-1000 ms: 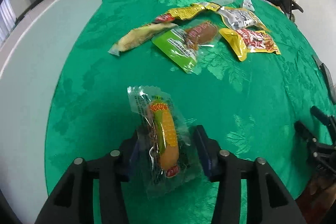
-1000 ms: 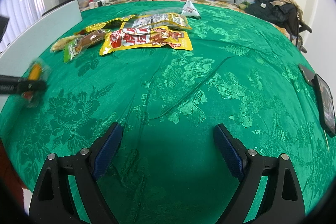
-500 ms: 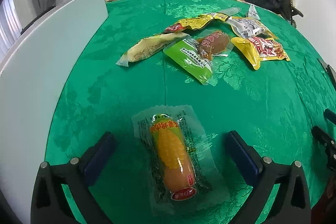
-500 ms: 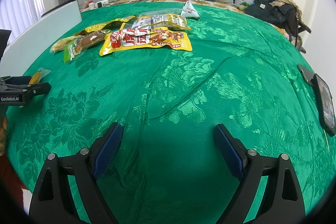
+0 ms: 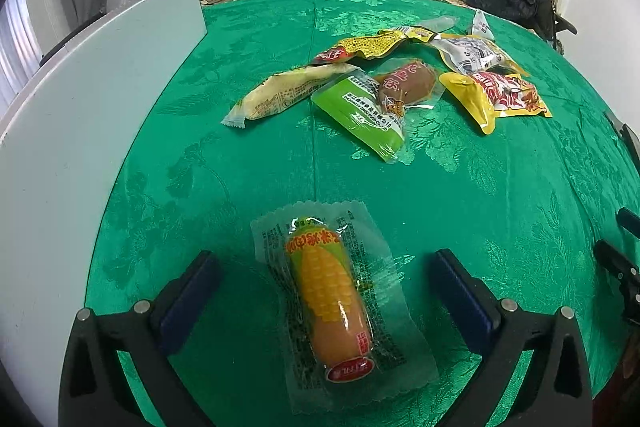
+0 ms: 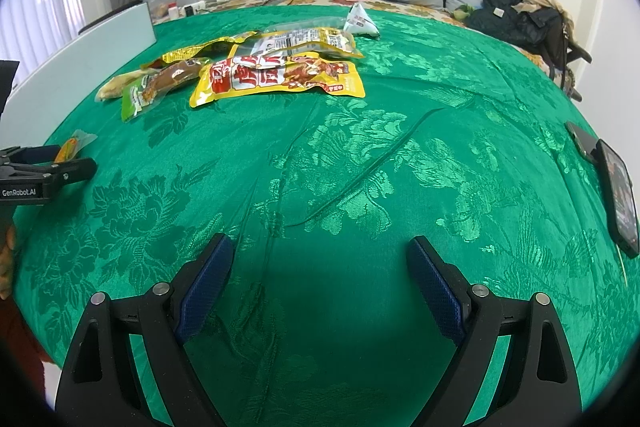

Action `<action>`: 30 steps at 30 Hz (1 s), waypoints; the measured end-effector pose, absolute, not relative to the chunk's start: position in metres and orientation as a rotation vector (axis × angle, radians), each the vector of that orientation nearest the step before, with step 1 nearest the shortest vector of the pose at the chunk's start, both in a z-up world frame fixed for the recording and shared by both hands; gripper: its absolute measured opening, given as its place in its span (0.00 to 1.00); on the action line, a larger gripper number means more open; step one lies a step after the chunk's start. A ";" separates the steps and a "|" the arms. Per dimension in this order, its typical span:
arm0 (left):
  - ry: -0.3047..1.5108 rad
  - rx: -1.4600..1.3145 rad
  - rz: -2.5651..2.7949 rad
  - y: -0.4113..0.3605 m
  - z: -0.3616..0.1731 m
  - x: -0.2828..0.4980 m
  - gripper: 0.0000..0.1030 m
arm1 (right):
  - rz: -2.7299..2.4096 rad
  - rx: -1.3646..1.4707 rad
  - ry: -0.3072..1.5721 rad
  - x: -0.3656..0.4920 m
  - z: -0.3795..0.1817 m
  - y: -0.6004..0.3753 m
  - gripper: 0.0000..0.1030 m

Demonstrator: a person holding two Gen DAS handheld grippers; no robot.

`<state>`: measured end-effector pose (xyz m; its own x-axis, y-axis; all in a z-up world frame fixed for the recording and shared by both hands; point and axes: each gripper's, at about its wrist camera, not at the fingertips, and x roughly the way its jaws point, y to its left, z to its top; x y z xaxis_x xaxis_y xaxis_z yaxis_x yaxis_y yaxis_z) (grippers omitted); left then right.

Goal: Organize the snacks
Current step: 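Pull the corn sausage toward the left tool and release it on the bedspread, then grasp the green-labelled fish snack pack with the right tool and lift it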

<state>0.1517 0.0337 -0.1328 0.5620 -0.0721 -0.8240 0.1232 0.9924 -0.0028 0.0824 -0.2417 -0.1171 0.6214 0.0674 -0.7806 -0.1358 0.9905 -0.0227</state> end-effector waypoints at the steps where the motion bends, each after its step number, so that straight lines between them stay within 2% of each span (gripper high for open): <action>1: 0.967 0.057 -0.115 0.034 -0.133 0.152 1.00 | 0.117 -0.082 0.893 0.082 -0.117 -0.242 0.89; 15: 0.967 0.057 -0.115 0.034 -0.133 0.151 1.00 | 0.109 -0.073 0.889 0.082 -0.115 -0.243 0.89; 18: 0.967 0.057 -0.115 0.034 -0.133 0.151 1.00 | 0.094 -0.053 0.976 0.093 -0.110 -0.241 0.88; 25: 0.967 0.057 -0.115 0.034 -0.133 0.151 1.00 | 0.311 0.287 1.004 0.161 -0.070 -0.211 0.87; 30: 0.966 0.056 -0.115 0.034 -0.134 0.151 1.00 | 0.457 0.533 1.150 0.245 -0.077 -0.164 0.85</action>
